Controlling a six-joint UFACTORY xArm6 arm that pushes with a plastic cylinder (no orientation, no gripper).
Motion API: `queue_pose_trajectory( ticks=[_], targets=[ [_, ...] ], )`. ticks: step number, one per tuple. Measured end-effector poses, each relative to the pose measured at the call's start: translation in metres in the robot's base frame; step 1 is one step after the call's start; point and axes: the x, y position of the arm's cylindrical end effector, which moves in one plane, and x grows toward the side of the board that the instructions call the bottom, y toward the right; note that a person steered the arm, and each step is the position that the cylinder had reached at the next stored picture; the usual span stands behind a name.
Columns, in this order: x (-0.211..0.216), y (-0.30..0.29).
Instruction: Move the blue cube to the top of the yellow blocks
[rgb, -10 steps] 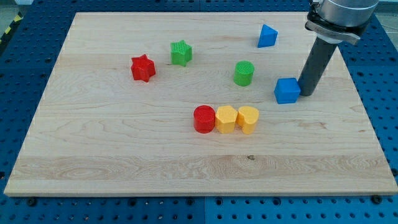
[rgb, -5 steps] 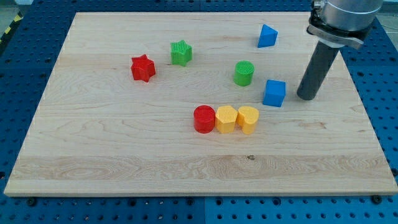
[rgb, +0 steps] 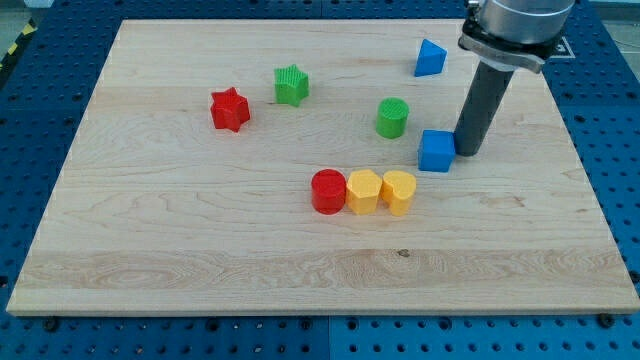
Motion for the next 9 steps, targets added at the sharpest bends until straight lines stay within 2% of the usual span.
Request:
queue_pose_trajectory(
  ticks=[2, 3, 4, 6, 7, 8, 9],
  targets=[
    [0.013, 0.001],
    [-0.021, 0.017],
    [-0.023, -0.013],
    [-0.012, -0.024],
    [-0.006, 0.002],
    [0.014, 0.005],
    [0.018, -0.025]
  ],
)
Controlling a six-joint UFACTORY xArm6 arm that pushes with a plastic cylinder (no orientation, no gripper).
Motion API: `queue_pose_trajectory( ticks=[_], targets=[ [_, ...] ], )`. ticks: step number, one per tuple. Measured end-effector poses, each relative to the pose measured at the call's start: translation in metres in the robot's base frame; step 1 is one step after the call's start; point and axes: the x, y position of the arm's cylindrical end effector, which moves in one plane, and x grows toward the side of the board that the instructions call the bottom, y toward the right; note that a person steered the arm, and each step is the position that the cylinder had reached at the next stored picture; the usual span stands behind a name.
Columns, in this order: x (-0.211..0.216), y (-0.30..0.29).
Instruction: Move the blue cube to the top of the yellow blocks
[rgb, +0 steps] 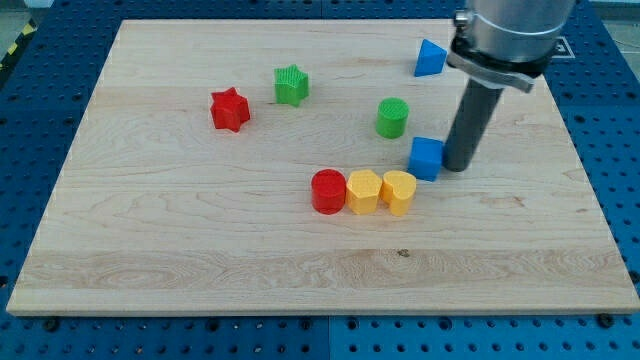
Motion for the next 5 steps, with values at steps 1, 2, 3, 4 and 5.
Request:
queue_pose_trajectory(
  ticks=[1, 2, 3, 4, 5],
  targets=[
    [-0.006, -0.009],
    [-0.018, 0.006],
    [-0.026, -0.021],
    [-0.015, -0.021],
    [-0.015, -0.027]
  ],
)
